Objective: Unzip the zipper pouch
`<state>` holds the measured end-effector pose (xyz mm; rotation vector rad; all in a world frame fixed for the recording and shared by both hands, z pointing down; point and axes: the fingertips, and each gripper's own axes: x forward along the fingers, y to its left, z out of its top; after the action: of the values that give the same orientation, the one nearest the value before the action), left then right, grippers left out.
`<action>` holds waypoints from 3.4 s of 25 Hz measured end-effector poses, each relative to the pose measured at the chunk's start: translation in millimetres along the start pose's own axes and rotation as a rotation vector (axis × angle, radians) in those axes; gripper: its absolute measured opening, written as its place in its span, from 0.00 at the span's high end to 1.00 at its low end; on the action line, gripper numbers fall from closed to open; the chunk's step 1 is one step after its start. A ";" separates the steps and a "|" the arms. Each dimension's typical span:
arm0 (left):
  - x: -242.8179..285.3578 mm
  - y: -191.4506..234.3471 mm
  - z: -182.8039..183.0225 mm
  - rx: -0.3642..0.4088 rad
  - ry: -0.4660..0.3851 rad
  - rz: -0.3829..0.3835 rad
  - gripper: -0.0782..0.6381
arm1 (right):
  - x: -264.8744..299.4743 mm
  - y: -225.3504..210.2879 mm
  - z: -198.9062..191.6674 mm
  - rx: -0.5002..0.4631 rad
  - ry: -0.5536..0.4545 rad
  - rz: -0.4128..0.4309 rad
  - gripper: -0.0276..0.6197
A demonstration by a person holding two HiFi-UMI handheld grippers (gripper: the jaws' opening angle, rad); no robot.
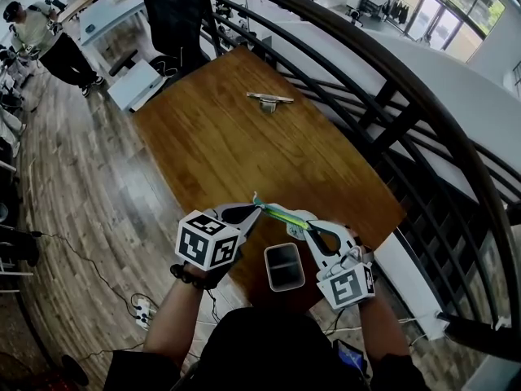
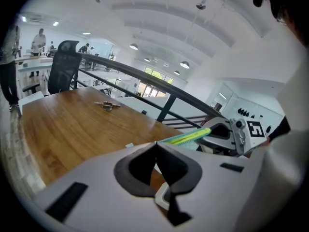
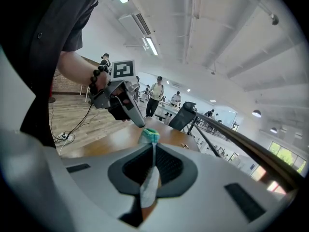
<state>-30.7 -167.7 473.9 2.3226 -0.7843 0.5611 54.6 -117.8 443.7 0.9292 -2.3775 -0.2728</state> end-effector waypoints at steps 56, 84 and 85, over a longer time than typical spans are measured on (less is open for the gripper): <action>-37.4 57.9 -20.8 -0.098 -0.082 0.134 0.74 | 45.1 -15.6 11.5 0.322 -0.099 0.060 0.95; -57.7 39.0 -13.4 -0.029 -0.215 0.126 0.82 | 5.3 -41.1 -8.6 0.327 -0.023 -0.185 0.85; -60.6 36.8 -11.0 -0.016 -0.234 0.128 0.83 | 2.0 -40.9 -6.0 0.322 -0.030 -0.192 0.87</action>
<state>-101.3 -160.1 463.5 2.3626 -1.0482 0.3390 79.7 -149.3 434.0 1.3124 -2.4043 0.0282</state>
